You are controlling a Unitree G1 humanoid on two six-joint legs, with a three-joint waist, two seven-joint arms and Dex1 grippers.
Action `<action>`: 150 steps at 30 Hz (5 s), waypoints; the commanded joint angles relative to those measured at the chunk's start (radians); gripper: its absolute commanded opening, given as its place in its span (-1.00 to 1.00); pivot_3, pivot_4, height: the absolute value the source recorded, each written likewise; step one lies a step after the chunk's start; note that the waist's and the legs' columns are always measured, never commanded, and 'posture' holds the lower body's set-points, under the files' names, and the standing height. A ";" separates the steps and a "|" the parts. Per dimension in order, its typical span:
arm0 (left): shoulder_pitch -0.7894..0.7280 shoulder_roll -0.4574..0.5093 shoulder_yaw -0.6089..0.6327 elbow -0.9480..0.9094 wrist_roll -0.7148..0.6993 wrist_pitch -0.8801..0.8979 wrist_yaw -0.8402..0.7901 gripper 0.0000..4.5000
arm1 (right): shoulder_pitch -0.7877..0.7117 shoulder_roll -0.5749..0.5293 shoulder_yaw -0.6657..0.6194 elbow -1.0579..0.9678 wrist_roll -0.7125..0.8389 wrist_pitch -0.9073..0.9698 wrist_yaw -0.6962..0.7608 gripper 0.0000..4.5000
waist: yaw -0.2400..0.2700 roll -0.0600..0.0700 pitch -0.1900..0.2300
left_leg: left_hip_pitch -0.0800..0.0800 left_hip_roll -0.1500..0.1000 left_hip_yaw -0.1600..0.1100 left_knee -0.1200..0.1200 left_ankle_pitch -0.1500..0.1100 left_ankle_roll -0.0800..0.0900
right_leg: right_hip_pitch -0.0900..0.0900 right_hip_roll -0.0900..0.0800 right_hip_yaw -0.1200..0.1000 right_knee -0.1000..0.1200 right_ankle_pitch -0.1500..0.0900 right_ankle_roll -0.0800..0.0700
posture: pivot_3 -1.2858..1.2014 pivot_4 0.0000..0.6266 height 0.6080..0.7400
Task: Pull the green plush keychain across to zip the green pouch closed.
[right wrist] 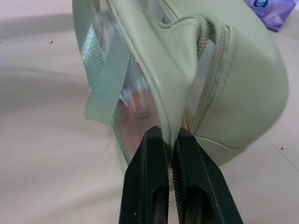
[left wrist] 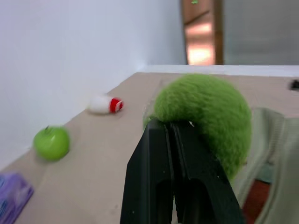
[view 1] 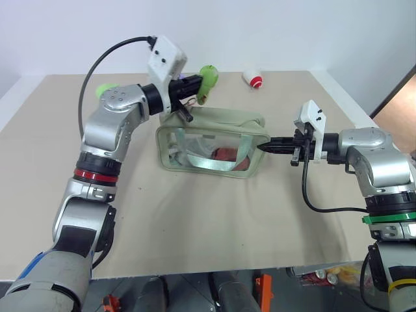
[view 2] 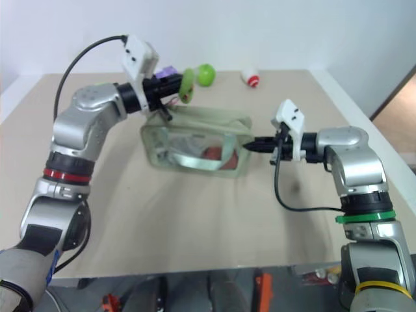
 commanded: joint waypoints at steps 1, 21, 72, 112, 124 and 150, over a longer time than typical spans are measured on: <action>-0.041 0.007 -0.012 -0.075 0.003 -0.050 -0.072 -0.97 | 0.004 -0.020 -0.041 -0.052 0.024 0.007 -0.009 -1.00 | 0.000 0.000 0.000 | 0.000 0.000 0.000 0.000 0.000 0.000 | 0.000 0.000 0.000 0.000 0.000 0.000 | 0.03 -0.52 1.00; -0.037 0.234 0.193 -0.043 -0.071 0.055 -0.136 0.97 | -0.016 -0.003 -0.019 -0.031 0.023 -0.005 -0.007 -1.00 | -0.001 0.000 0.000 | 0.000 0.000 0.000 0.001 0.000 0.000 | 0.000 0.000 0.000 0.000 0.000 0.001 | 0.03 -0.52 1.00; 0.368 0.307 0.231 -0.205 -0.285 0.265 -0.262 -0.98 | -0.002 -0.012 -0.014 -0.044 0.022 0.008 0.006 -1.00 | 0.000 0.001 0.000 | 0.000 0.001 0.000 0.001 0.000 0.000 | 0.000 0.000 -0.002 0.001 -0.001 -0.001 | 0.03 -0.52 1.00; 0.471 0.269 0.229 -0.360 -0.309 0.334 -0.152 -1.00 | -0.152 -0.082 0.118 -0.418 -0.069 -0.163 -0.087 0.37 | 0.015 0.001 0.000 | 0.000 0.000 0.001 0.002 0.000 0.000 | 0.000 -0.002 -0.001 0.000 -0.003 -0.004 | 0.03 -0.52 1.00; 0.472 0.265 0.231 -0.354 -0.310 0.322 -0.147 -1.00 | -0.287 -0.030 0.168 -0.418 -0.132 -0.283 -0.024 0.37 | 0.024 0.001 0.000 | -0.002 0.001 0.001 0.002 0.000 0.000 | -0.001 -0.002 -0.002 0.000 -0.003 -0.005 | 0.03 -0.52 1.00; 0.492 0.257 0.239 -0.379 -0.325 0.323 -0.115 -1.00 | -0.355 0.145 0.262 -0.182 -0.312 -0.454 -0.035 0.37 | 0.024 0.001 0.000 | -0.002 0.001 0.000 0.002 0.000 0.000 | -0.001 -0.002 -0.003 0.000 -0.003 -0.005 | 0.03 -0.52 1.00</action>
